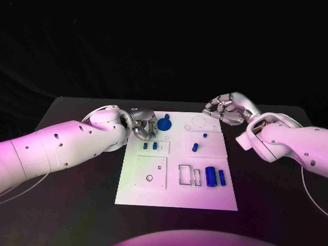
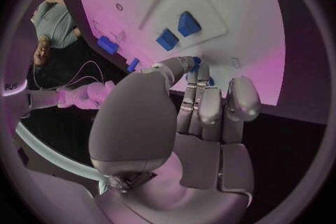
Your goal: Assemble the parts on the task board
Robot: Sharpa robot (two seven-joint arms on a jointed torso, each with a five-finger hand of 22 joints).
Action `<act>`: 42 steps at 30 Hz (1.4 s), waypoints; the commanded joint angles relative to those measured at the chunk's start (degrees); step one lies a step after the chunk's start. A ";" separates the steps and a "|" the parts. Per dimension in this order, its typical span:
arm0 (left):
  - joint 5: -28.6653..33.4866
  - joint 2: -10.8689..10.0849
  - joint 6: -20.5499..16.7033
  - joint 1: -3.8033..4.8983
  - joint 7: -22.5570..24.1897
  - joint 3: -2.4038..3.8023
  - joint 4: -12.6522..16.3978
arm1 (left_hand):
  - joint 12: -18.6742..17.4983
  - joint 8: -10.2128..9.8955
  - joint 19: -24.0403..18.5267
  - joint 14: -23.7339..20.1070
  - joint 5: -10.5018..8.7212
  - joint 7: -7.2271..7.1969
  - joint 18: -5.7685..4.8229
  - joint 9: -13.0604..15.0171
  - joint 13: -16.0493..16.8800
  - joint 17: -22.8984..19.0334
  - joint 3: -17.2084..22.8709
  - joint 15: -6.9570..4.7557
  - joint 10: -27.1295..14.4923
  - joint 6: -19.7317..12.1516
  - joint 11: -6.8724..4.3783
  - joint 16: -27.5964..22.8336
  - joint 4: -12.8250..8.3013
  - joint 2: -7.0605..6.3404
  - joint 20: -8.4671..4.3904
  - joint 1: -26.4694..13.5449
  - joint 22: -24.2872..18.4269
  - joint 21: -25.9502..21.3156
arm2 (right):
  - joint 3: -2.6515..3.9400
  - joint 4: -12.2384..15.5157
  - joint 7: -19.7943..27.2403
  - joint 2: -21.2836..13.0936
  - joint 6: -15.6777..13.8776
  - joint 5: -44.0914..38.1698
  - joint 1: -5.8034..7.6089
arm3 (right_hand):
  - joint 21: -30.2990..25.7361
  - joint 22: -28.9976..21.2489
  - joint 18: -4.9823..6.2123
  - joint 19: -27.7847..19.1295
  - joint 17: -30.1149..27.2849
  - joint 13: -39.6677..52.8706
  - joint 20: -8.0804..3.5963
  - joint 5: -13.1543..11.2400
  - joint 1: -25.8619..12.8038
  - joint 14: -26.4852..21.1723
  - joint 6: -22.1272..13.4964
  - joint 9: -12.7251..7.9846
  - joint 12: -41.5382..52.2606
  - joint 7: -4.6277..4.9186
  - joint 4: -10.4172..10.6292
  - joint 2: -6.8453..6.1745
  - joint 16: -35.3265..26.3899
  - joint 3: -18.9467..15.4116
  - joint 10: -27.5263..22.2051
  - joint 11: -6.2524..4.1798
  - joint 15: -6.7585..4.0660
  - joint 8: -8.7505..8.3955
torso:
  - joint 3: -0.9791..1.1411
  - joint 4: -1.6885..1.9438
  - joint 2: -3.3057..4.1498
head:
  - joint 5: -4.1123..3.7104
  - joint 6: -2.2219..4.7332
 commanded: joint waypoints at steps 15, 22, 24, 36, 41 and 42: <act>-0.05 0.17 1.95 -0.12 -0.99 -0.09 0.08 | -1.23 -0.82 -0.56 -0.45 0.19 0.59 -0.59 -0.15 -0.29 -0.40 0.07 0.38 0.12 -0.51 0.43 -0.37 -0.78 -0.39 0.13 -0.69 -0.76 -0.80 | 0.00 -0.04 0.43 -0.05 0.25 -0.29 -0.03 | -0.34 4.35 1.21 -0.40 -0.11 -0.40 -0.17 0.41 -0.51 1.74 0.07 -0.01 -0.40 -0.08 -0.01 0.38 -0.24 -0.38 0.07 -0.29 -0.42 0.33 | -0.02 0.03 -0.06 | -0.09 -0.08; -0.08 0.02 0.83 -0.12 -0.81 -0.09 0.33 | -3.78 -3.04 -1.32 -0.76 0.45 1.12 -0.41 -1.04 -1.19 -0.19 0.80 0.97 -0.99 -3.04 1.14 -0.18 -0.82 -1.68 0.58 -1.97 -1.68 -1.56 | 0.00 -0.09 0.46 -0.05 0.23 -0.29 -0.04 | -0.34 4.35 1.21 -0.40 -0.11 -0.40 -0.17 0.41 -0.51 1.74 0.07 -0.01 -0.40 -0.08 -0.01 0.38 -0.24 -0.38 0.07 -0.29 -0.42 0.33 | -0.02 0.06 -0.07 | -0.09 -0.11; -0.08 -0.02 0.60 -0.12 -0.78 -0.09 0.39 | -4.62 -3.43 -1.52 -0.99 0.45 1.33 -0.35 -1.20 -1.51 -0.58 1.03 1.19 -1.44 -3.41 1.40 -0.27 -0.83 -2.00 0.76 -2.26 -1.95 -1.78 | 0.00 -0.10 0.46 -0.05 0.22 -0.29 -0.04 | -0.34 4.35 1.21 -0.40 -0.11 -0.40 -0.17 0.41 -0.51 1.74 0.07 -0.01 -0.40 -0.08 -0.01 0.38 -0.24 -0.38 0.07 -0.29 -0.42 0.33 | -0.01 0.03 -0.04 | -0.04 -0.11; -0.09 -0.38 -0.25 -0.13 -0.71 -0.09 0.89 | -6.19 -3.97 -2.36 -1.63 0.48 1.69 -0.07 -1.42 -2.10 -1.64 1.31 1.61 -2.07 -3.71 1.89 -0.51 -0.77 -2.71 1.20 -3.06 -3.19 -2.74 | 0.00 -0.09 0.44 -0.12 0.19 -0.29 -0.04 | -0.41 4.32 1.22 -0.39 -0.13 -0.60 -0.20 0.43 -0.57 1.75 0.04 -0.02 -0.54 -0.09 -0.02 0.41 -0.29 -0.45 0.04 -0.31 -0.44 0.35 | -0.01 0.00 -0.02 | 0.03 -0.07; -0.09 -0.50 -0.55 -0.13 -0.31 -0.09 1.02 | -6.91 -4.23 -3.61 -2.81 0.57 1.84 0.36 -1.52 -2.36 -4.14 1.44 1.82 -2.59 -3.93 2.10 -1.44 -0.79 -2.99 1.37 -3.30 -5.04 -4.16 | 0.00 -0.10 0.43 -0.12 0.20 -0.30 -0.04 | -0.41 4.32 1.22 -0.39 -0.13 -0.60 -0.20 0.43 -0.57 1.75 0.04 -0.02 -0.54 -0.09 -0.02 0.41 -0.29 -0.45 0.04 -0.31 -0.44 0.35 | 0.00 0.01 -0.02 | 0.01 -0.07; -0.09 -0.52 -0.57 -0.13 -0.27 -0.09 1.04 | -7.33 -4.41 -4.12 -3.27 0.58 1.90 0.51 -1.59 -2.52 -4.98 1.46 1.92 -2.96 -4.11 2.24 -1.77 -0.84 -3.18 1.48 -3.42 -5.74 -4.73 | 0.00 -0.11 0.43 -0.13 0.20 -0.30 -0.04 | -0.41 4.32 1.22 -0.39 -0.13 -0.60 -0.20 0.43 -0.57 1.75 0.04 -0.02 -0.54 -0.09 -0.02 0.41 -0.29 -0.45 0.04 -0.31 -0.44 0.35 | -0.01 0.02 -0.01 | 0.01 -0.07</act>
